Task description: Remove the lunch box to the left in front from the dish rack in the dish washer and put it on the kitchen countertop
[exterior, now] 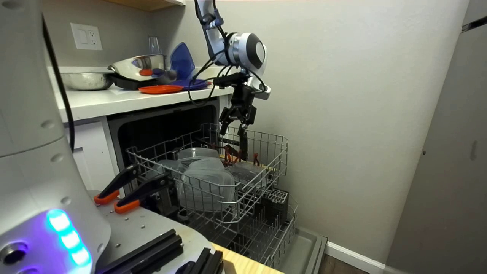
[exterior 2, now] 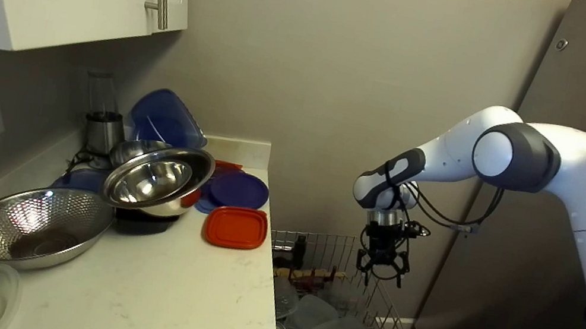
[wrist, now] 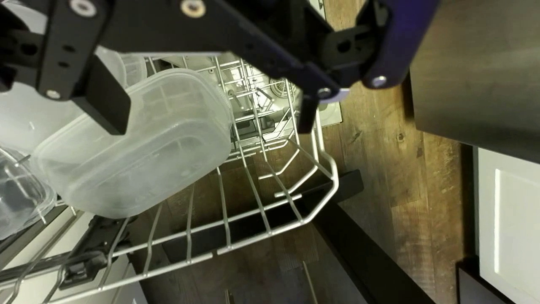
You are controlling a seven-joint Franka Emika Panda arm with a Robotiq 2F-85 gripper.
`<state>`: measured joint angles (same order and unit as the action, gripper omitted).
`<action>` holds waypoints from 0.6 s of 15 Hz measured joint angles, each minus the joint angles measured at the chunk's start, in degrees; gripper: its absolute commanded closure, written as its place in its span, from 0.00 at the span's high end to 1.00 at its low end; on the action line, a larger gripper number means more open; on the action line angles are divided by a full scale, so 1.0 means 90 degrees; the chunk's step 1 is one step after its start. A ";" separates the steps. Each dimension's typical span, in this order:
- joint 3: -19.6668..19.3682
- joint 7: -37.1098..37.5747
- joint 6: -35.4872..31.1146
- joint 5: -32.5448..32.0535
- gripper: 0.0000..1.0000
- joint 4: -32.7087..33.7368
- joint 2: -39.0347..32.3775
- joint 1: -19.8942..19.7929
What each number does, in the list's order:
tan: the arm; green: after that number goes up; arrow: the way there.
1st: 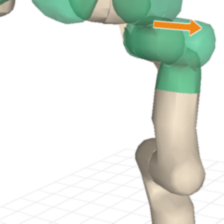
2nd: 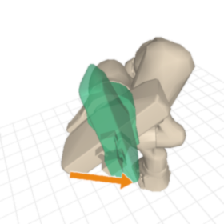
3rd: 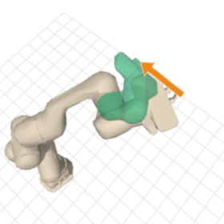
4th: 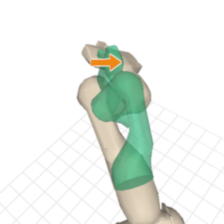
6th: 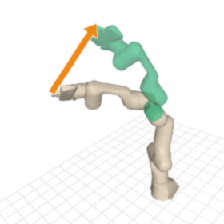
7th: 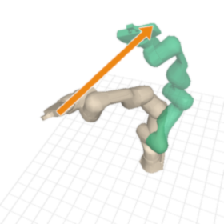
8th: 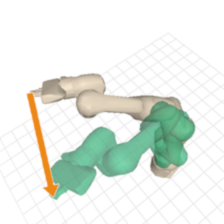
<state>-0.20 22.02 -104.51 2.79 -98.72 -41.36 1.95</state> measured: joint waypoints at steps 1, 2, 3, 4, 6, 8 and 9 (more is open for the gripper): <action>-0.0069 0.0000 -0.0017 -0.0006 1.00 0.0153 -0.0152 0.0050; -0.0141 0.0000 -0.0038 -0.0012 1.00 0.0300 -0.0302 0.0097; -0.0209 0.0001 -0.0066 -0.0022 1.00 0.0438 -0.0440 0.0135; -0.0272 0.0001 -0.0106 -0.0032 1.00 0.0576 -0.0583 0.0168; -0.0368 0.0006 -0.0191 -0.0034 1.00 0.0839 -0.0862 0.0211; -0.0424 0.0049 -0.0262 -0.0034 1.00 0.1105 -0.1136 0.0240; -0.0433 0.0116 -0.0323 -0.0033 1.00 0.1227 -0.1257 0.0244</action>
<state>-4.09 23.06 -107.42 2.49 -87.68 -52.68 4.15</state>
